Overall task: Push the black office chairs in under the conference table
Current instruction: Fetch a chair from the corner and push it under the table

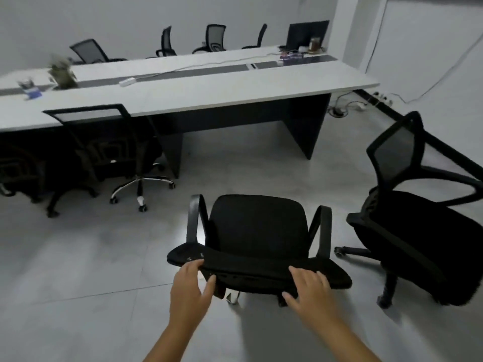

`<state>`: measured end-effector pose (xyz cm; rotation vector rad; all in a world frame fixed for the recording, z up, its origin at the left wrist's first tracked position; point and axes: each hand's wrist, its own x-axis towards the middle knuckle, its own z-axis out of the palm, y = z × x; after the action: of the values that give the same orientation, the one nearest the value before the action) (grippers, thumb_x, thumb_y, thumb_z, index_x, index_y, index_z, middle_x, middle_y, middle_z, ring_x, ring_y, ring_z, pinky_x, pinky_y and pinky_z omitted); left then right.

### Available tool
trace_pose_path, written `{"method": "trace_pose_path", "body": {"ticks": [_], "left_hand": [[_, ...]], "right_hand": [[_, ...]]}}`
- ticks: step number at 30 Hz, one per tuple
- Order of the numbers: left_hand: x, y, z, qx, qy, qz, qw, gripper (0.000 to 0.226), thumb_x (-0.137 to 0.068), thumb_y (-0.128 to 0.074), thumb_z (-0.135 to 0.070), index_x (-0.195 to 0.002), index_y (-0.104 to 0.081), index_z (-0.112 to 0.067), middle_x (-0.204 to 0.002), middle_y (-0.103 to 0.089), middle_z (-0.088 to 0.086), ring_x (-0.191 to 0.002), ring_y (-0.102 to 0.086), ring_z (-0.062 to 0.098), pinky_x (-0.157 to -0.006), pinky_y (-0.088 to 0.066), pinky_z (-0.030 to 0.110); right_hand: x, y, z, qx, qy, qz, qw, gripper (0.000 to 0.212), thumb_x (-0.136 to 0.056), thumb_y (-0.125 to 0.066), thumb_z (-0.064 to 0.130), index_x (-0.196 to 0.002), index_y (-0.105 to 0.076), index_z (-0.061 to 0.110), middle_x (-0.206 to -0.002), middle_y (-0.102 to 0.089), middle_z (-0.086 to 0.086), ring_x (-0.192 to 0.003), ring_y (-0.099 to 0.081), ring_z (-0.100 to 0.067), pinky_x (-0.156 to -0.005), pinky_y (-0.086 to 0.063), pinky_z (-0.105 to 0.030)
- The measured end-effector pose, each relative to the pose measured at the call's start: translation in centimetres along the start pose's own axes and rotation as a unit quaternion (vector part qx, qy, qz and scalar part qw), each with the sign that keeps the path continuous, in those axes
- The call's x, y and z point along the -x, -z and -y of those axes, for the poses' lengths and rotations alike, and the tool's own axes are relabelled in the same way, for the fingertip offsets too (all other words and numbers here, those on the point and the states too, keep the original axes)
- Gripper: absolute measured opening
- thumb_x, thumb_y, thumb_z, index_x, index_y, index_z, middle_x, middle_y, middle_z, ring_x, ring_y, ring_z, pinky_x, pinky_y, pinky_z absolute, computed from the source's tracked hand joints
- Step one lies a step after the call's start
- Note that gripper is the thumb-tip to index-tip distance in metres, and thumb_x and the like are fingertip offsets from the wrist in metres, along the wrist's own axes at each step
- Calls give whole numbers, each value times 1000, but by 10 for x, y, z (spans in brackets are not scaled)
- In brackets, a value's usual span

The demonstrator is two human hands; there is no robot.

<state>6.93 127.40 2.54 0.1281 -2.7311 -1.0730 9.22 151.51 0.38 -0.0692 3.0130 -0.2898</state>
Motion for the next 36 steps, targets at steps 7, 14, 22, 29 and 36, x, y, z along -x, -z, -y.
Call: {"method": "trace_pose_path", "body": {"ticks": [7,14,22,29,36], "left_hand": [[-42,-15,33,-236,-27,65,969,34,-90,-49,-43,-110,-62,-21,-119,-62,-3,-126,-46,17,-116,-11,41],[-57,-11,35,-252,-241,119,930,40,-44,-78,-64,-59,-69,-28,-56,-66,-17,-53,-64,1,-62,-53,16],[-74,-28,38,-238,-263,104,929,44,-27,-90,-47,-51,-64,-21,-48,-63,-10,-43,-60,7,-51,-51,12],[-123,-48,36,-255,-216,50,941,44,-33,-88,-51,-54,-66,-19,-52,-66,-9,-46,-63,8,-53,-52,15],[-200,-67,24,-312,-200,10,929,53,-71,-33,-59,-68,-75,-27,-62,-72,-11,-55,-67,8,-62,-55,23]], "right_hand": [[-25,0,-4,22,42,-85,995,52,-24,-91,46,-61,-71,16,-52,-63,2,-45,-60,-11,-41,-48,-21],[-39,-7,-16,57,50,-119,990,45,-23,-95,30,-56,-68,14,-49,-58,-2,-40,-55,-17,-35,-41,-22],[-80,-1,-40,83,119,-181,973,43,-22,-95,20,-56,-70,14,-51,-62,-2,-42,-58,-17,-42,-44,-15],[-164,3,-52,53,179,-190,964,42,-25,-95,25,-57,-70,15,-52,-62,0,-44,-58,-17,-44,-44,-15],[-264,11,-48,30,207,-184,960,44,-22,-94,28,-54,-66,16,-50,-60,0,-42,-56,-17,-40,-42,-17]]}}
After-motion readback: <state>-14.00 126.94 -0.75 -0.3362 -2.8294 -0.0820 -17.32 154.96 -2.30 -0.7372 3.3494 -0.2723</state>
